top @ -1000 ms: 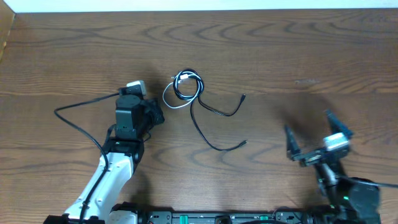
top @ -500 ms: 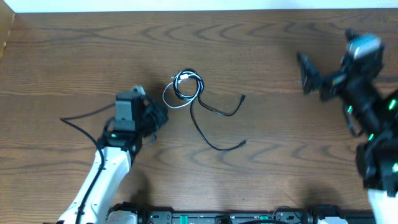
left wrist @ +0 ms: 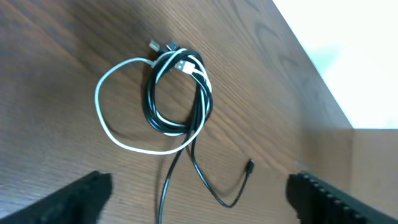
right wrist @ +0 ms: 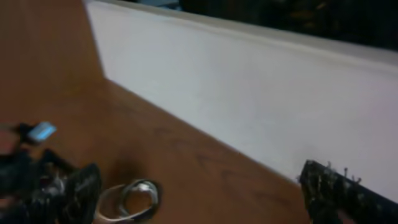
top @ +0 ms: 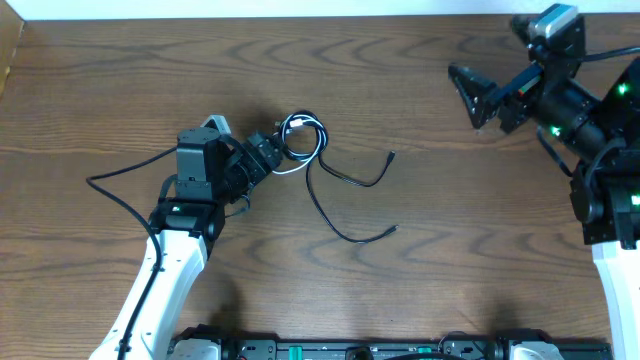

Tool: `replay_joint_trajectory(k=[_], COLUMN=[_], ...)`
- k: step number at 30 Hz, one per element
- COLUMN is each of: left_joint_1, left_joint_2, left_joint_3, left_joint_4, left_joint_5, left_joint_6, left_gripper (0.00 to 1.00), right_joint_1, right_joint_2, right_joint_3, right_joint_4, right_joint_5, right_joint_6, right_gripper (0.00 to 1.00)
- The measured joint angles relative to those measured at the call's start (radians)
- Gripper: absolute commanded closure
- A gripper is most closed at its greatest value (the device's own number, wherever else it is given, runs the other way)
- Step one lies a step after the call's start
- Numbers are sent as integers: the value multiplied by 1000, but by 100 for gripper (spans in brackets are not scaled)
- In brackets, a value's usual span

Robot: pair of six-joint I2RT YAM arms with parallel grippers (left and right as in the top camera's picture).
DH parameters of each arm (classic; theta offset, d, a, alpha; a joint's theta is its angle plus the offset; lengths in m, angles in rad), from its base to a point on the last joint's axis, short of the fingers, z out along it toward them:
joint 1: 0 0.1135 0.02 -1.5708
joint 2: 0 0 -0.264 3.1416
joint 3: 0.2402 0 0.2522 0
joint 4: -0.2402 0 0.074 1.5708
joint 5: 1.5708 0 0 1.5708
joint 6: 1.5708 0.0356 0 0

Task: Untangle cables
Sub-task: 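Raise the right gripper and swing it toward the upper right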

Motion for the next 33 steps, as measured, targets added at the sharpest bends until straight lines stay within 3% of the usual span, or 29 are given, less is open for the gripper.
replay_joint_trajectory(k=[33], left_joint_1=[0], left_joint_2=[0], left_joint_3=[0], left_joint_4=[-1], left_joint_5=[0], left_joint_6=[-1], left_gripper=[2], right_joint_1=[-1], right_joint_2=[1], right_joint_3=[0], right_joint_4=[-70], right_joint_5=[-54], right_joint_6=[37], right_gripper=[1])
